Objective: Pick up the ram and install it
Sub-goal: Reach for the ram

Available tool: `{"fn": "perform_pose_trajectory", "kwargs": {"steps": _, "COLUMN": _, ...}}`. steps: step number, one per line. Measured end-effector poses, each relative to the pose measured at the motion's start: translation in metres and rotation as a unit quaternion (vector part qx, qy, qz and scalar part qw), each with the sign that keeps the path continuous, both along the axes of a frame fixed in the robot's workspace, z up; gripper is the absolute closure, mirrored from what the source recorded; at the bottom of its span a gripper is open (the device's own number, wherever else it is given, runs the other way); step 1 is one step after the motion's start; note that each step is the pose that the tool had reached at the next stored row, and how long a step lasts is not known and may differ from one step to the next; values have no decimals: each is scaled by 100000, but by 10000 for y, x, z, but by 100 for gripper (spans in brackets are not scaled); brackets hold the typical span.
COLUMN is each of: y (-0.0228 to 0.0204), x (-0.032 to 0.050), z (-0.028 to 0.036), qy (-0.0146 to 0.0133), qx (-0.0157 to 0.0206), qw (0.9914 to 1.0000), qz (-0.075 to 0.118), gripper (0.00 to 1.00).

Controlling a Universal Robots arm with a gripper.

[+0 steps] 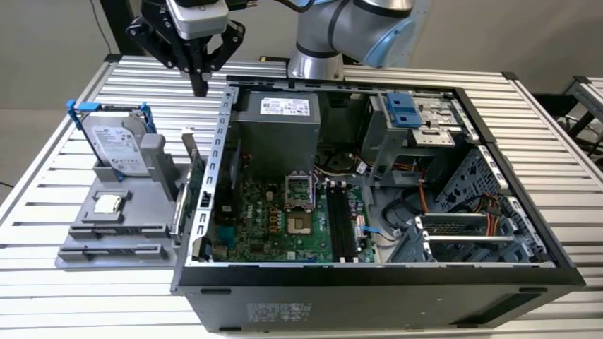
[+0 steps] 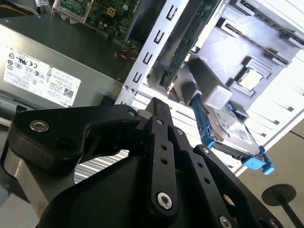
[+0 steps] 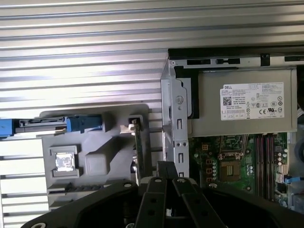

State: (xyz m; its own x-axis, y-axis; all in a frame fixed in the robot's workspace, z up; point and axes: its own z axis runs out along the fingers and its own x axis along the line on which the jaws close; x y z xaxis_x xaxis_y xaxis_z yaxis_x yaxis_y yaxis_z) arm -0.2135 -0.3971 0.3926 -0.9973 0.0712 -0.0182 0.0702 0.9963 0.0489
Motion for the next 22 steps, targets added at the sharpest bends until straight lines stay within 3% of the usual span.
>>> {"fn": "perform_pose_trajectory", "kwargs": {"steps": 22, "y": 7, "x": -212, "z": 0, "qy": 0, "qx": 3, "qw": 100000, "qz": -3, "gripper": 100}}
